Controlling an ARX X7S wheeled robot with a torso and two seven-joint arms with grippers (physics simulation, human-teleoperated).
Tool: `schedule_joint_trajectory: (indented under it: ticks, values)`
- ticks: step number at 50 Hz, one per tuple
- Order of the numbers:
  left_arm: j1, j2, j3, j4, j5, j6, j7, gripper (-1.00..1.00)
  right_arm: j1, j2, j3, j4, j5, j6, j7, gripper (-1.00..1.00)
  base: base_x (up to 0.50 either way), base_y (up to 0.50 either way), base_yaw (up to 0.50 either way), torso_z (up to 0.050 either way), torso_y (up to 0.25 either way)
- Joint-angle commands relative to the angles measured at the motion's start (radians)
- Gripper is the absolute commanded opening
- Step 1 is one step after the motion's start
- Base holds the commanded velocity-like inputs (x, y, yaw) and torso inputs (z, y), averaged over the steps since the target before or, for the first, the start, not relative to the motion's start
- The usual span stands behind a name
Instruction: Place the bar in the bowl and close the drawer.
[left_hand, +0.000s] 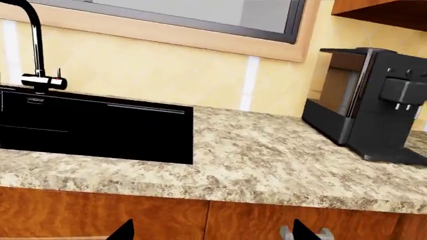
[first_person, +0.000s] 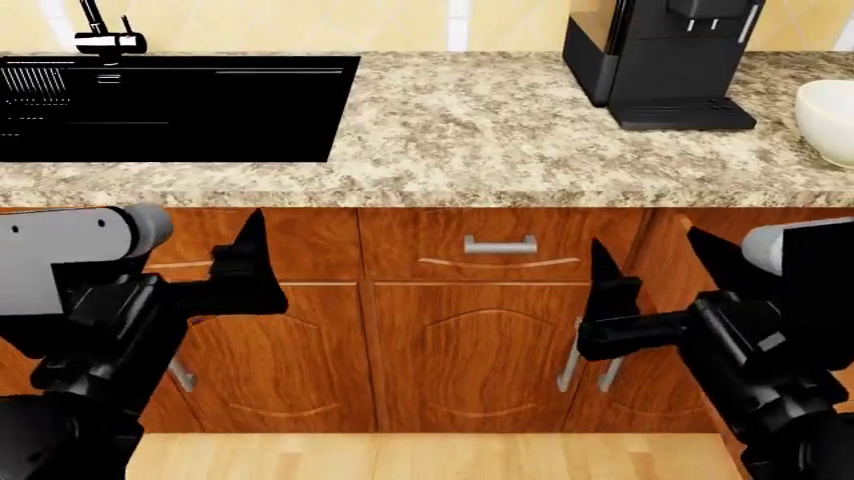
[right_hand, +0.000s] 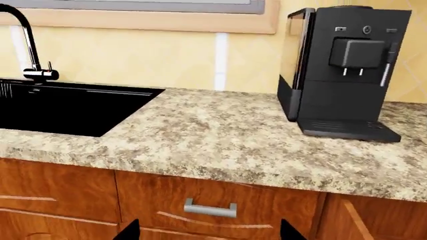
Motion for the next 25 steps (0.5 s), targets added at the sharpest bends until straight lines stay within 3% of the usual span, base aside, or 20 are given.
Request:
schedule_joint_trajectory:
  ticks: [1,11,19,25]
  values:
    - [-0.262,-0.149,0.034,-0.055,-0.468,-0.197,-0.244,1.00,0.258,0.177,-0.104,0.054,0.423,0.143,0.212,1.00,0.00,0.00,0.00,0.000,0.000]
    - [-0.456,-0.217,0.210,-0.241,-0.621,-0.219,-0.333,1.00,0.506,0.259,-0.334,0.213,0.618,0.188,0.313,1.00,0.00,0.00,0.00,0.000,0.000]
    - [-0.527,-0.249,0.274,-0.331,-0.667,-0.235,-0.344,1.00,0.615,0.307,-0.435,0.275,0.709,0.219,0.350,1.00,0.00,0.00,0.00,0.000,0.000]
    - [-0.539,-0.265,0.289,-0.328,-0.697,-0.225,-0.365,1.00,0.627,0.316,-0.462,0.274,0.729,0.217,0.363,1.00,-0.09,-0.43,0.00,0.000,0.000]
